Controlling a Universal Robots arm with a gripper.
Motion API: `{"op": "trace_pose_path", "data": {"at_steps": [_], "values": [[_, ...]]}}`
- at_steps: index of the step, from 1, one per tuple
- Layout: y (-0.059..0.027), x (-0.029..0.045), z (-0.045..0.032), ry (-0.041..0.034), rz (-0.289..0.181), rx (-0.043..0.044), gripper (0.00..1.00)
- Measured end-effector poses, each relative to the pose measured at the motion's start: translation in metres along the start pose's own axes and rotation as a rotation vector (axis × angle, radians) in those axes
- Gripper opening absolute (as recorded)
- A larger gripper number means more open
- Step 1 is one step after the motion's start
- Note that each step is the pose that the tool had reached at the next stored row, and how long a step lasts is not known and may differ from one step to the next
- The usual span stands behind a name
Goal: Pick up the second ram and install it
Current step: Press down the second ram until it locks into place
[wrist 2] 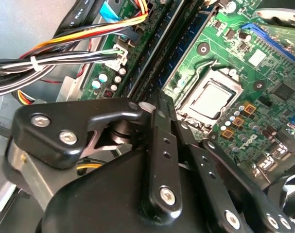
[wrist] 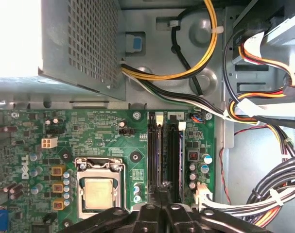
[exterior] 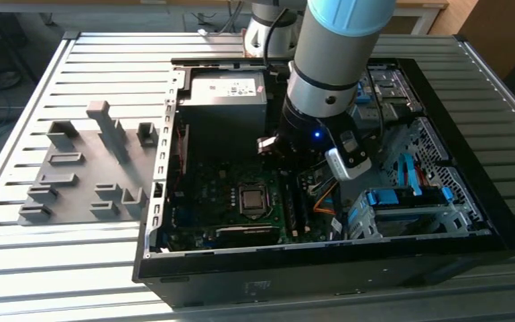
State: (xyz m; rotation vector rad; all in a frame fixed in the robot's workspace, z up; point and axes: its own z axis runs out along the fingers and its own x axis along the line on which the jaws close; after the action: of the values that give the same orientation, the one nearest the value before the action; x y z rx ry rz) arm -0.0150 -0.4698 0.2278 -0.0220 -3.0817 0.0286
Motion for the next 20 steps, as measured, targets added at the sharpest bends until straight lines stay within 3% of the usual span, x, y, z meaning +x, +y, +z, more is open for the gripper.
{"op": "trace_pose_path", "data": {"at_steps": [1, 3, 20], "values": [[0.0, 0.0, 0.0, 0.0, 0.0, -0.0001, 0.13], [0.0, 0.0, 0.0, 0.0, 0.0, -0.0002, 0.11], [0.0, -0.0009, 0.0073, -0.0001, 0.0, 0.0007, 0.11]]}}
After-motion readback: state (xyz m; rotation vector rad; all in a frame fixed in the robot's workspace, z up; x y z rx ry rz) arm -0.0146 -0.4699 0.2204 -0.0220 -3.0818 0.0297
